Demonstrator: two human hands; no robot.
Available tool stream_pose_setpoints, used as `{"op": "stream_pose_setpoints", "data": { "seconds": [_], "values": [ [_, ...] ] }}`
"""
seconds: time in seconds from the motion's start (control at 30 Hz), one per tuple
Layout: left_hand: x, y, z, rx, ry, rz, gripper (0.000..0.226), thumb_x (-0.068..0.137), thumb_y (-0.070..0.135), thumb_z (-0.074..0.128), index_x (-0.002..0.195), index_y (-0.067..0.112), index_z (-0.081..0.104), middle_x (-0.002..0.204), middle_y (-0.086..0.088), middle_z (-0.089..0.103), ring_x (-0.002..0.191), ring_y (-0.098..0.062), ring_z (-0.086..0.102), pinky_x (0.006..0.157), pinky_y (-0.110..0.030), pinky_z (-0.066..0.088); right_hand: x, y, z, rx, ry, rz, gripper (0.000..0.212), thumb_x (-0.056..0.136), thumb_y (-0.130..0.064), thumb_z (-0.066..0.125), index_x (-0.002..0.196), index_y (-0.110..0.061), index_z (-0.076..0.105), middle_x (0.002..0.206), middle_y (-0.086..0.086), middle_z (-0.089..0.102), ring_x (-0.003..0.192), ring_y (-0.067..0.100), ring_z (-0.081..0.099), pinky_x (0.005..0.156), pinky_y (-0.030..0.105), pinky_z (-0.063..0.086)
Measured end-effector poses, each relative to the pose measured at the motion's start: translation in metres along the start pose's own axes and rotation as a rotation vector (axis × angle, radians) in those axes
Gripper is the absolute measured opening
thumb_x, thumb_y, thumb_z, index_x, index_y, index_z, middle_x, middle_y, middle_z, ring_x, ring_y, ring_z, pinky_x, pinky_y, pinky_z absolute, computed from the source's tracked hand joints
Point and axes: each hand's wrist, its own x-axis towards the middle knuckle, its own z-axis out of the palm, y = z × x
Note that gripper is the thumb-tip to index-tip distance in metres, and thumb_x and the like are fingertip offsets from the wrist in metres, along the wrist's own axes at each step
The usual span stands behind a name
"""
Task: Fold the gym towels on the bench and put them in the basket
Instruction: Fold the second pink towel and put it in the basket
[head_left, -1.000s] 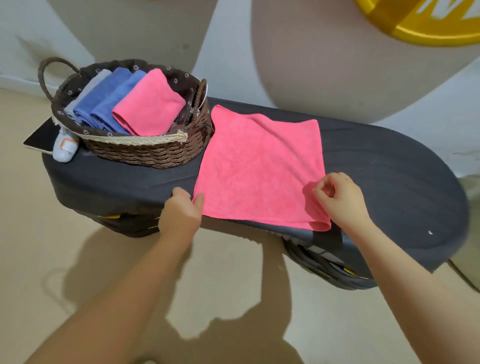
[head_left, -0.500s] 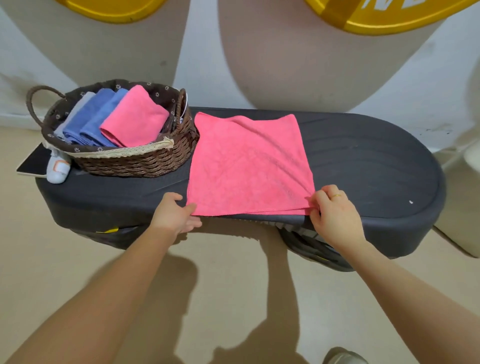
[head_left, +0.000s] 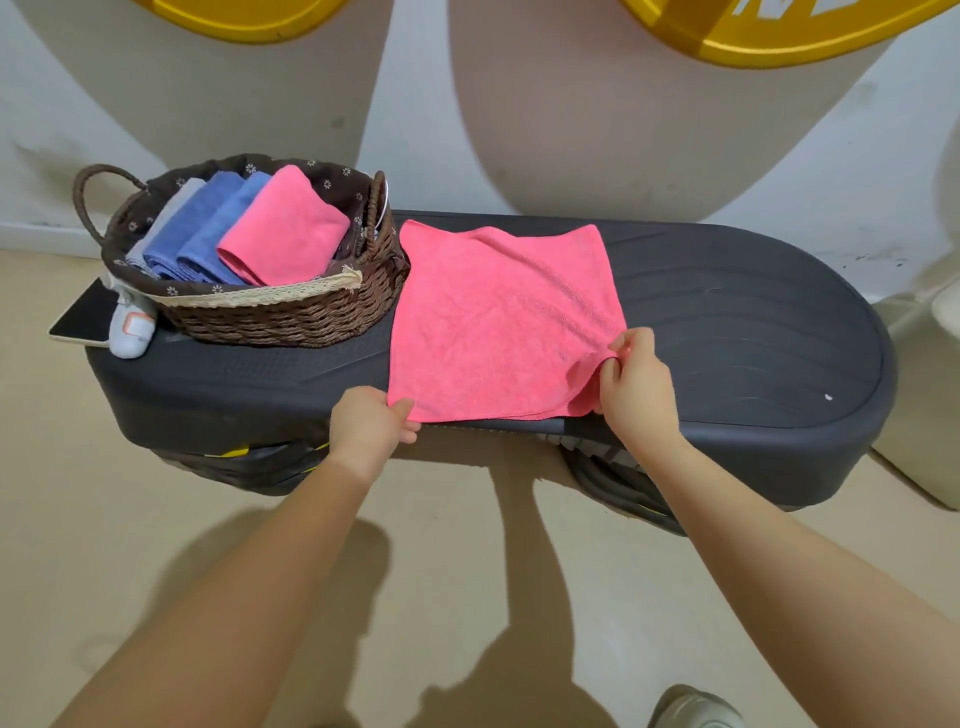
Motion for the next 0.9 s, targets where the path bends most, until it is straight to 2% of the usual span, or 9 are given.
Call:
{"op": "stream_pose_setpoints", "data": {
  "seconds": [0.1, 0.2, 0.27, 0.43, 0.57, 0.63, 0.77, 0.83, 0.9],
  "values": [
    [0.001, 0.015, -0.004, -0.258, -0.021, -0.138, 0.021, 0.094, 0.012, 0.049, 0.109, -0.002, 0.055, 0.069, -0.005, 0.060, 0.032, 0.003, 0.052, 0.037, -0.012, 0.039, 0.003, -0.011, -0.012, 0.101, 0.095, -0.047, 0.009, 0.087, -0.009, 0.040, 0.094, -0.010, 0.044, 0.084, 0.014, 0.060, 0.076, 0.036, 0.058, 0.069, 0.046, 0.050],
    [-0.001, 0.034, -0.013, -0.528, -0.027, -0.082, 0.010, 0.095, 0.012, 0.043, 0.103, 0.010, 0.050, 0.081, -0.001, 0.059, 0.059, -0.006, 0.064, 0.059, -0.015, 0.050, 0.011, -0.016, -0.026, 0.132, 0.235, 0.049, 0.011, 0.087, -0.009, 0.036, 0.091, -0.013, 0.046, 0.083, 0.009, 0.057, 0.080, 0.035, 0.057, 0.072, 0.041, 0.047],
    [-0.004, 0.043, -0.018, -0.581, -0.045, 0.001, 0.007, 0.095, 0.010, 0.044, 0.100, 0.011, 0.049, 0.088, -0.003, 0.060, 0.066, -0.009, 0.064, 0.060, -0.016, 0.052, 0.013, -0.014, -0.030, 0.195, 0.269, 0.135, 0.011, 0.089, -0.011, 0.032, 0.092, -0.016, 0.041, 0.078, 0.008, 0.059, 0.080, 0.037, 0.061, 0.077, 0.046, 0.051],
    [-0.009, 0.052, -0.020, -0.610, -0.078, 0.087, 0.013, 0.093, 0.015, 0.055, 0.105, 0.012, 0.055, 0.087, -0.003, 0.066, 0.055, -0.002, 0.066, 0.053, -0.014, 0.052, 0.004, -0.011, -0.018, 0.309, 0.182, 0.236, 0.018, 0.089, -0.008, 0.029, 0.090, -0.020, 0.041, 0.072, 0.005, 0.065, 0.081, 0.032, 0.066, 0.082, 0.049, 0.054],
    [-0.010, 0.050, -0.025, -0.507, -0.104, 0.149, 0.009, 0.094, 0.016, 0.053, 0.102, 0.018, 0.057, 0.093, 0.001, 0.066, 0.067, -0.007, 0.068, 0.049, -0.012, 0.047, 0.006, -0.018, -0.019, 0.581, 0.209, 0.346, 0.027, 0.090, -0.005, 0.032, 0.082, -0.026, 0.047, 0.063, 0.003, 0.056, 0.060, 0.019, 0.059, 0.073, 0.035, 0.054],
    [-0.009, 0.050, -0.030, -0.465, -0.125, 0.207, 0.010, 0.095, 0.016, 0.051, 0.095, 0.025, 0.054, 0.093, 0.002, 0.067, 0.069, -0.010, 0.068, 0.044, -0.012, 0.044, 0.007, -0.020, -0.024, 0.569, 0.160, 0.328, 0.028, 0.090, -0.005, 0.035, 0.080, -0.024, 0.054, 0.058, 0.003, 0.055, 0.057, 0.016, 0.057, 0.071, 0.034, 0.053],
    [-0.003, 0.051, -0.043, -0.374, -0.116, 0.327, 0.019, 0.094, 0.012, 0.051, 0.081, 0.026, 0.048, 0.078, 0.002, 0.054, 0.070, -0.008, 0.054, 0.050, -0.013, 0.050, 0.013, -0.023, -0.033, 0.550, 0.146, 0.271, 0.028, 0.087, -0.003, 0.042, 0.073, -0.020, 0.058, 0.060, 0.003, 0.059, 0.061, 0.017, 0.061, 0.078, 0.039, 0.058],
    [0.000, 0.055, -0.048, -0.342, -0.091, 0.352, 0.018, 0.092, 0.013, 0.054, 0.079, 0.025, 0.053, 0.073, 0.003, 0.047, 0.068, -0.006, 0.047, 0.050, -0.012, 0.049, 0.015, -0.027, -0.039, 0.515, 0.134, 0.214, 0.028, 0.087, -0.003, 0.044, 0.073, -0.022, 0.059, 0.067, 0.001, 0.063, 0.072, 0.021, 0.067, 0.074, 0.035, 0.057],
    [0.002, 0.058, -0.050, -0.385, -0.091, 0.327, 0.014, 0.091, 0.014, 0.056, 0.081, 0.024, 0.059, 0.074, 0.007, 0.053, 0.069, -0.003, 0.052, 0.051, -0.011, 0.048, 0.018, -0.031, -0.043, 0.570, 0.117, 0.177, 0.027, 0.089, -0.002, 0.044, 0.077, -0.021, 0.060, 0.072, 0.001, 0.064, 0.069, 0.015, 0.068, 0.067, 0.025, 0.057]
  ]
}}
